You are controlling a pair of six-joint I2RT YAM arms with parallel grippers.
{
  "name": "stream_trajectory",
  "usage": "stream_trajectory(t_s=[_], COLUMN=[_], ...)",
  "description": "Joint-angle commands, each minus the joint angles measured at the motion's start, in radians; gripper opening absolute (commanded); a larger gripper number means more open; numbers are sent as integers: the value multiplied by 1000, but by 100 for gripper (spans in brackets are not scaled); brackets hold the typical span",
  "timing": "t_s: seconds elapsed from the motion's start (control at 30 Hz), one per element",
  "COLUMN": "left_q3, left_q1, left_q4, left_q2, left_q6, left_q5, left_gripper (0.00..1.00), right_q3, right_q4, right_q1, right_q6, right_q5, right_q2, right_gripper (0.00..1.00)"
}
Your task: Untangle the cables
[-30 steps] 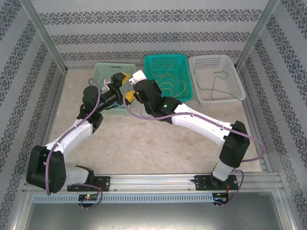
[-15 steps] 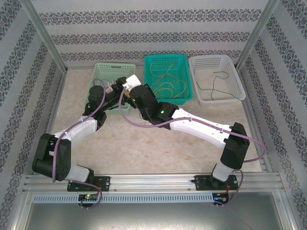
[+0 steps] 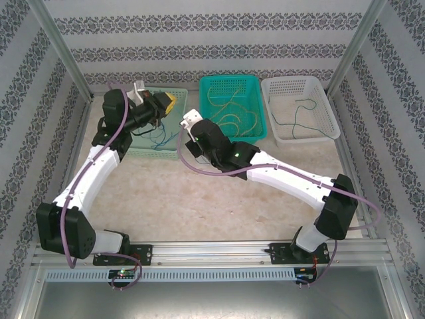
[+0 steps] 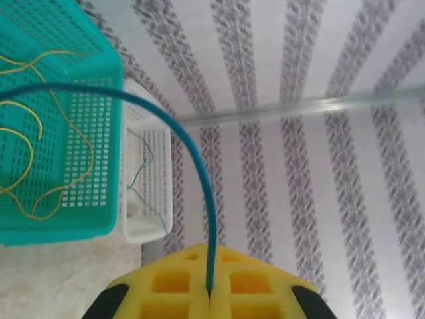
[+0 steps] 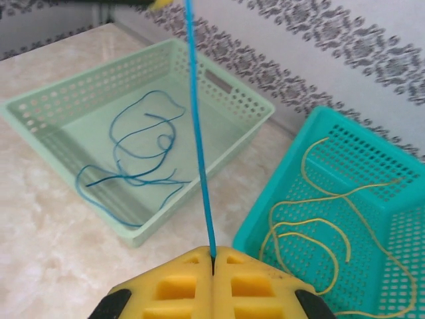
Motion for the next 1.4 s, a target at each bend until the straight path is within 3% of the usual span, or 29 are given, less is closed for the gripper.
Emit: stream_trajectory(t_s=[0.0,0.17,0.47,0.57,0.7,0.77,1.0,1.37], left_q3=[60,73,371,439,567,657,971,1172], left_q1=[7,8,7,7,7,8,22,97], left_q4=[-160,-212,-659,-690,-740,-769,-813,-750], left_q2=[0,-21,-29,-28,-1,23,164,336], left_q6=[208,316,797,863,945,993,1099,1163], left_q5=[62,55,-85,-85,-135,-177,-237,-279], left_gripper=[0,0,0,0,0,0,0,0], right_q3=[65,104,165,176,154,138,14,-199], right_q4=[-87,-65,-68,-38,31,42,44,34], right_q1=[-4,-21,-68,-89,-123,-139,-196,-252], right_q6=[56,124,220,265,316,321,313,354], right_q5=[-109,-180,-333,-382,-410,-399,-360,-324], right_q2=[42,71,108,102,50,13,-130,-298], right_gripper=[0,0,3,31,88,96,96,89])
